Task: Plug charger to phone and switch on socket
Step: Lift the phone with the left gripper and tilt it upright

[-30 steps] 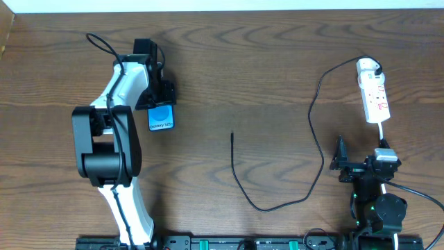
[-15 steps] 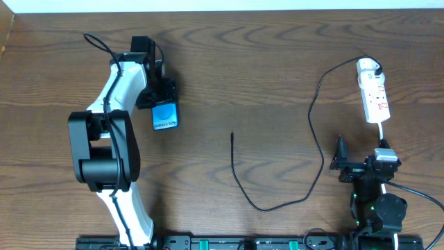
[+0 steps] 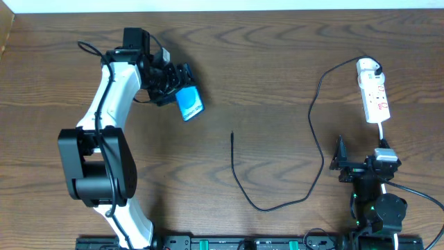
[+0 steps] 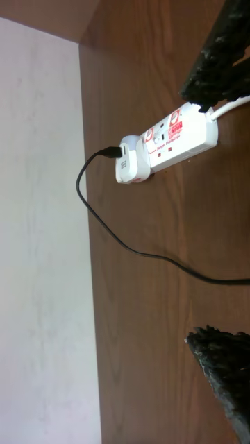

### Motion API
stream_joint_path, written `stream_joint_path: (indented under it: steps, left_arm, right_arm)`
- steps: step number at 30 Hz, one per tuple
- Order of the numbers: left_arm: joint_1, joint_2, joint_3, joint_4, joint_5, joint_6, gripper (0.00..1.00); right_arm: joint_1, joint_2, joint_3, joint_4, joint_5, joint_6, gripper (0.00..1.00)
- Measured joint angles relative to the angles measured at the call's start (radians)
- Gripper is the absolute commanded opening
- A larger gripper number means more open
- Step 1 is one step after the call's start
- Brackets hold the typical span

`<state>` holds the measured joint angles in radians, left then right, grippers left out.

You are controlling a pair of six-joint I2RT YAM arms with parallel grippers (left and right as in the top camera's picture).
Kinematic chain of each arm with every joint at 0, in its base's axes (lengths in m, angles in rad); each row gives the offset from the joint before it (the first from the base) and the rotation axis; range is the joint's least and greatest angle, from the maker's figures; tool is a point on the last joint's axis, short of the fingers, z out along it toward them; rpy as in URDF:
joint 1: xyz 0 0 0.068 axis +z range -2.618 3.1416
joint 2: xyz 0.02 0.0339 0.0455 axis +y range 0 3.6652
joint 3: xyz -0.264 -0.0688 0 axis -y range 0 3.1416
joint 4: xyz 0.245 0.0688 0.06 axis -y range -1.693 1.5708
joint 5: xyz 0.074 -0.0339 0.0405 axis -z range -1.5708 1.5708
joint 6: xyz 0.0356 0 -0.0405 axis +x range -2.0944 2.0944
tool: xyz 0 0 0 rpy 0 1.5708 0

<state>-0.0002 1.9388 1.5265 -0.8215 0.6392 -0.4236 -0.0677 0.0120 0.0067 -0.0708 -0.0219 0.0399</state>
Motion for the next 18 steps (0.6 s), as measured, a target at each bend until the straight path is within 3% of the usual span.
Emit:
stream_joint_path:
  steps: [7,18]
  left_arm:
    - [0.000,-0.010,0.000,0.000,0.218,-0.247,0.07]
    - [0.000,-0.010,0.000,0.001,0.505,-0.478,0.07]
  right_arm:
    - [0.000,0.000,0.000,0.000,0.000,0.000,0.99]
    - [0.000,0.000,0.000,0.000,0.000,0.000,0.99]
